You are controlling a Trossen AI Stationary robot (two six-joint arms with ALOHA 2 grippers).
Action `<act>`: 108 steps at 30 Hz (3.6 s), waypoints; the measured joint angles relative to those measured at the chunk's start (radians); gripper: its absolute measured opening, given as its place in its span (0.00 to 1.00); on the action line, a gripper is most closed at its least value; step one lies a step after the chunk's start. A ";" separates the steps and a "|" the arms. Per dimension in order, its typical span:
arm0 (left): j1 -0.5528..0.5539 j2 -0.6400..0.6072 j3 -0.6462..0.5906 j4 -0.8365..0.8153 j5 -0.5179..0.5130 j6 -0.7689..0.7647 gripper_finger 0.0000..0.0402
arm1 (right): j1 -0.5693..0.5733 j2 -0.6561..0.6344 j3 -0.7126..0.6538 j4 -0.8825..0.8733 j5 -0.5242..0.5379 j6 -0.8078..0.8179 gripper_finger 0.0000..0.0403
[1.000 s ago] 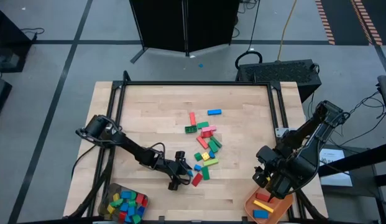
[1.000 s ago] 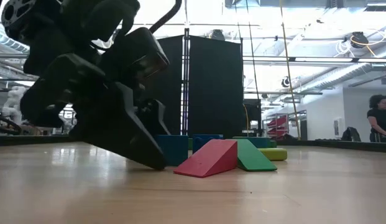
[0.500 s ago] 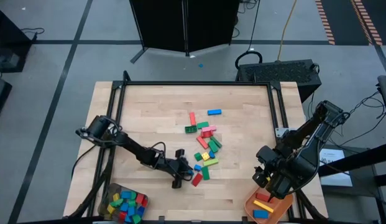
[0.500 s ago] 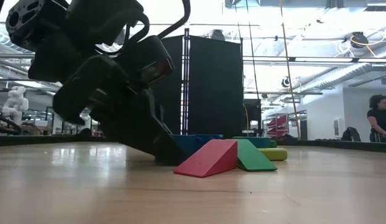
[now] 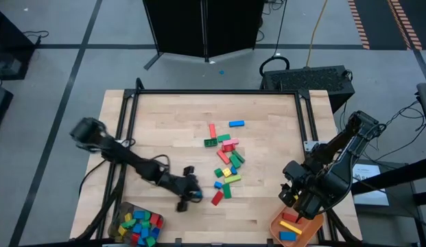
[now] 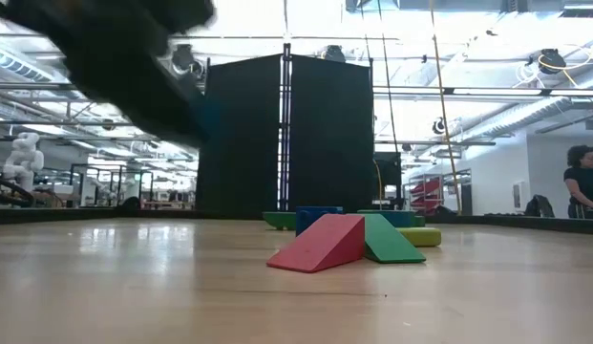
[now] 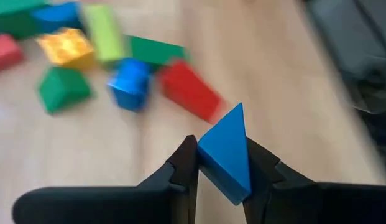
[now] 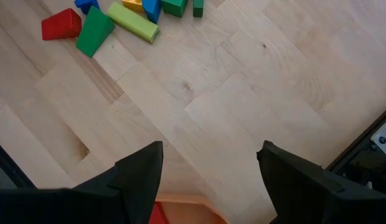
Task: Sort blocks by size
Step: Put the blue triangular block into the black bin, then put the blue square game piece into the black bin
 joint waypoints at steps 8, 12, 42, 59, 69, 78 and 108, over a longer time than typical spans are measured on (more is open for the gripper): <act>-0.284 -0.328 0.000 -0.356 0.060 -0.287 0.18 | 0.000 0.000 0.000 0.001 0.024 0.003 0.64; -0.448 -0.367 0.000 -0.406 0.071 -0.499 0.18 | 0.000 0.000 0.000 0.002 0.062 0.006 0.64; 0.049 -0.227 0.000 -0.140 -0.343 0.131 0.63 | 0.000 0.000 0.000 0.007 0.128 -0.006 0.64; 0.264 0.169 0.000 0.317 0.107 0.388 0.61 | 0.000 0.000 0.000 0.005 0.128 -0.031 0.64; 0.263 0.242 0.001 0.435 0.218 0.434 0.55 | 0.000 0.000 0.000 0.000 0.128 -0.031 0.64; 0.276 0.332 0.049 0.441 0.220 0.431 0.55 | 0.000 0.000 0.000 0.001 0.125 -0.031 0.64; 0.208 0.262 0.154 0.205 0.126 0.272 0.16 | 0.000 0.000 0.000 0.000 0.128 -0.024 0.64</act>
